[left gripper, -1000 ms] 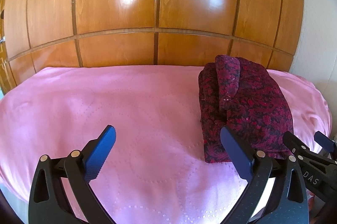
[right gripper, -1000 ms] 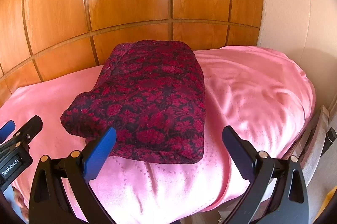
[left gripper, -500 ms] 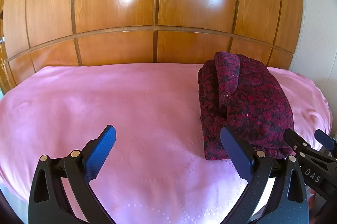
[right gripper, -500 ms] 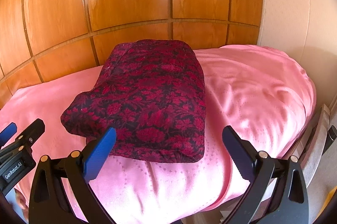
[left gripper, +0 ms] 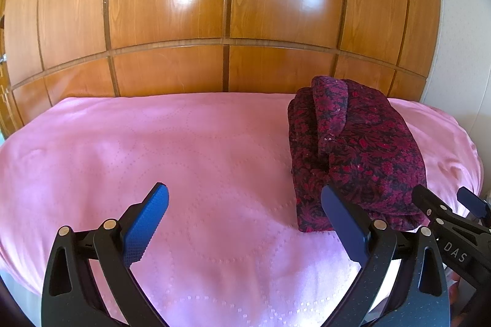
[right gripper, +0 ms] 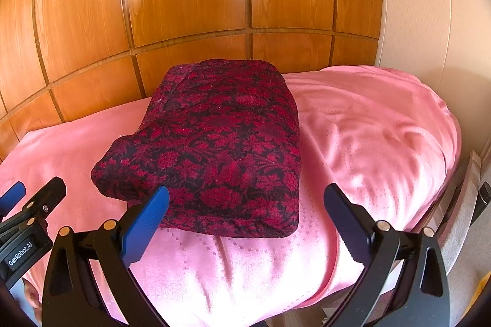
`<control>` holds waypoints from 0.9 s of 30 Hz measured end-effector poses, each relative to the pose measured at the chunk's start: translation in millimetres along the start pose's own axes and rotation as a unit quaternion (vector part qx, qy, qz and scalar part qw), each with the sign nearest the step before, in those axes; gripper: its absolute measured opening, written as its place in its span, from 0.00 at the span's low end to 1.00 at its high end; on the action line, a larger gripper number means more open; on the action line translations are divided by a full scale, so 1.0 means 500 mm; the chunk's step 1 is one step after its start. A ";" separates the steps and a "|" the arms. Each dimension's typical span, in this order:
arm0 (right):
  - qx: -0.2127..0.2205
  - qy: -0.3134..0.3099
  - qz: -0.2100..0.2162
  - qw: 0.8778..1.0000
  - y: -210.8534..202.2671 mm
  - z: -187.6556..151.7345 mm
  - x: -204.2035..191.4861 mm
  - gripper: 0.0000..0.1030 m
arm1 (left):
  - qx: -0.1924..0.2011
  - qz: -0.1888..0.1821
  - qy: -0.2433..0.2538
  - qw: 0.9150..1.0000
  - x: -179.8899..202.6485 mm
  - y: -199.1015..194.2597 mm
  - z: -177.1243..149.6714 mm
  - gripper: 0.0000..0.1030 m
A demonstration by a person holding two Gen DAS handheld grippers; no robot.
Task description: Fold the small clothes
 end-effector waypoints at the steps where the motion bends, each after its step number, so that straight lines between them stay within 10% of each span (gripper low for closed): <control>1: 0.000 0.000 -0.001 1.000 0.000 -0.001 0.000 0.98 | 0.000 0.000 0.000 1.000 0.000 0.000 0.000 0.96; 19: 0.001 0.011 0.010 1.000 0.000 -0.002 0.006 0.98 | 0.002 -0.001 0.002 1.000 -0.004 0.004 -0.002 0.96; 27: 0.010 0.095 -0.057 0.994 0.069 0.074 0.163 0.98 | -0.008 0.005 0.005 1.000 -0.010 0.030 -0.007 0.94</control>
Point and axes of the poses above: each gripper's, at about its wrist camera, not at the fingertips, and y roughly the way its jaws point, x to its right, z to its top, the point moved 2 cm from there along y, roughly the way its jaws point, and after that the axes turned 14 degrees about x, right-handed, at the moved point
